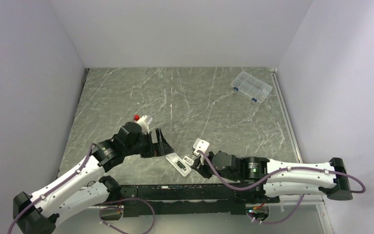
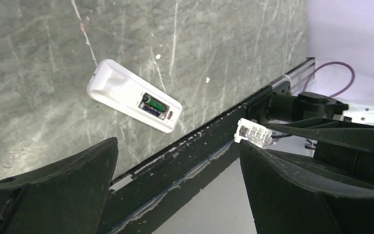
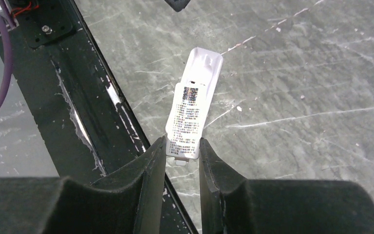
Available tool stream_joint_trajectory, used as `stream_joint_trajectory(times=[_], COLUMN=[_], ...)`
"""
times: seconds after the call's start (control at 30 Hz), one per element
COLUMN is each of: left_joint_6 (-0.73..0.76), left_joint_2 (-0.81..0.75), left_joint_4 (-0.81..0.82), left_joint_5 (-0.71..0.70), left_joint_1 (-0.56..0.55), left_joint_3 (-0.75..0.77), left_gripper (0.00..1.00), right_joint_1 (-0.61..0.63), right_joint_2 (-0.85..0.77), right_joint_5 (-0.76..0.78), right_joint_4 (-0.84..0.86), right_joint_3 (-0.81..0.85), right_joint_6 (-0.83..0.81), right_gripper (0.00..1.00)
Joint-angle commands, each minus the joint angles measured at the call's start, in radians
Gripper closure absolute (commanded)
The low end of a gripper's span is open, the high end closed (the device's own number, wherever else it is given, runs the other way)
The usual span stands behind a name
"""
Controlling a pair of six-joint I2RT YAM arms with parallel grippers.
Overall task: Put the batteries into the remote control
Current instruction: Load the battery cover into the remote control.
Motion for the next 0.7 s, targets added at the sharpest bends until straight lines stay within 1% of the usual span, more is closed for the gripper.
stream_joint_trajectory(times=[0.0, 0.2, 0.37, 0.53, 0.67], left_joint_6=[0.053, 0.079, 0.091, 0.102, 0.114], left_joint_2=[0.015, 0.06, 0.102, 0.135, 0.166], left_joint_4=[0.009, 0.03, 0.064, 0.101, 0.139], left_joint_5=[-0.06, -0.118, -0.139, -0.17, -0.183], left_joint_1=[0.001, 0.002, 0.001, 0.001, 0.002], left_joint_3=[0.006, -0.035, -0.061, -0.078, -0.095], left_gripper=[0.01, 0.01, 0.01, 0.0, 0.0], right_joint_1=[0.004, -0.003, -0.025, -0.066, -0.12], right_joint_2=[0.036, 0.097, 0.154, 0.218, 0.265], right_joint_5=[0.026, 0.007, -0.025, -0.071, -0.149], right_joint_4=[-0.012, -0.009, -0.01, -0.001, 0.004], right_joint_3=[0.041, 0.051, 0.072, 0.086, 0.101], right_joint_6=[0.078, 0.11, 0.122, 0.137, 0.148], right_gripper=[0.9, 0.91, 0.91, 0.9, 0.89])
